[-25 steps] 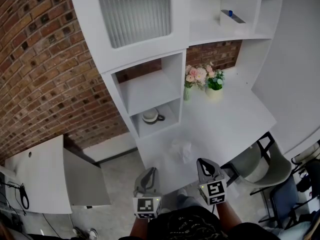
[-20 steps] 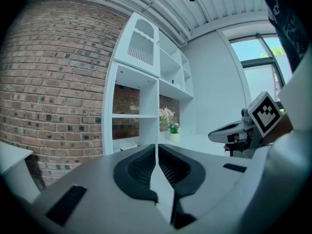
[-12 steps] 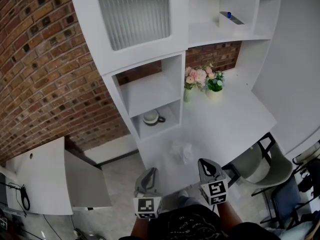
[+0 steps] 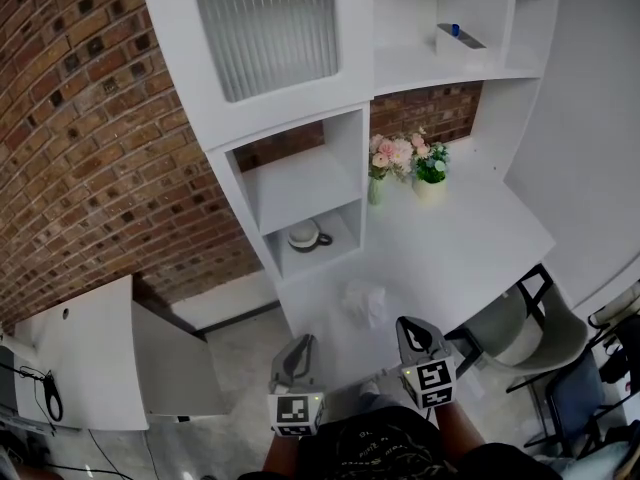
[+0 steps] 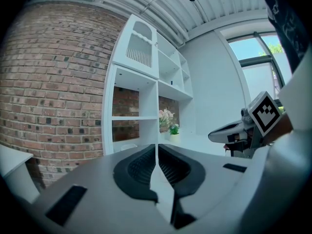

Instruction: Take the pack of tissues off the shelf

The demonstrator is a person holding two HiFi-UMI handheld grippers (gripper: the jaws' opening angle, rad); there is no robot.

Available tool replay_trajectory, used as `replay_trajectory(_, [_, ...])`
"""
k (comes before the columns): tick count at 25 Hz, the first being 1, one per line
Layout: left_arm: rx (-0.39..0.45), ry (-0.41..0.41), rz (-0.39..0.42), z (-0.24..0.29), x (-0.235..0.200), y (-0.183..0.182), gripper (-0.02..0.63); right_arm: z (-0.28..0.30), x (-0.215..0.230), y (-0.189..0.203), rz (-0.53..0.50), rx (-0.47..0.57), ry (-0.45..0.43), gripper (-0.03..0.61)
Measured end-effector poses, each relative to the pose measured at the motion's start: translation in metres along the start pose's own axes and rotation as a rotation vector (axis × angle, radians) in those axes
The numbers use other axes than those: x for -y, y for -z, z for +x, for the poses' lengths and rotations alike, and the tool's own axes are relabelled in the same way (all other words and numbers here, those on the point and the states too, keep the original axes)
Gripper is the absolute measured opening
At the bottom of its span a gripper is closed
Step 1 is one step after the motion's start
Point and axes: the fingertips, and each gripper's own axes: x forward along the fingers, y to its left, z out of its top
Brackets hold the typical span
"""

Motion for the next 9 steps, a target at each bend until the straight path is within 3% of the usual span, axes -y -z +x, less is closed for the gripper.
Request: replay_trajectory(9, [-0.007, 0.009, 0.006, -0.0011, 0.0007, 0.0053, 0.023, -0.003, -0.0041, 0.0021, -0.002, -0.002, -0.001, 0.005])
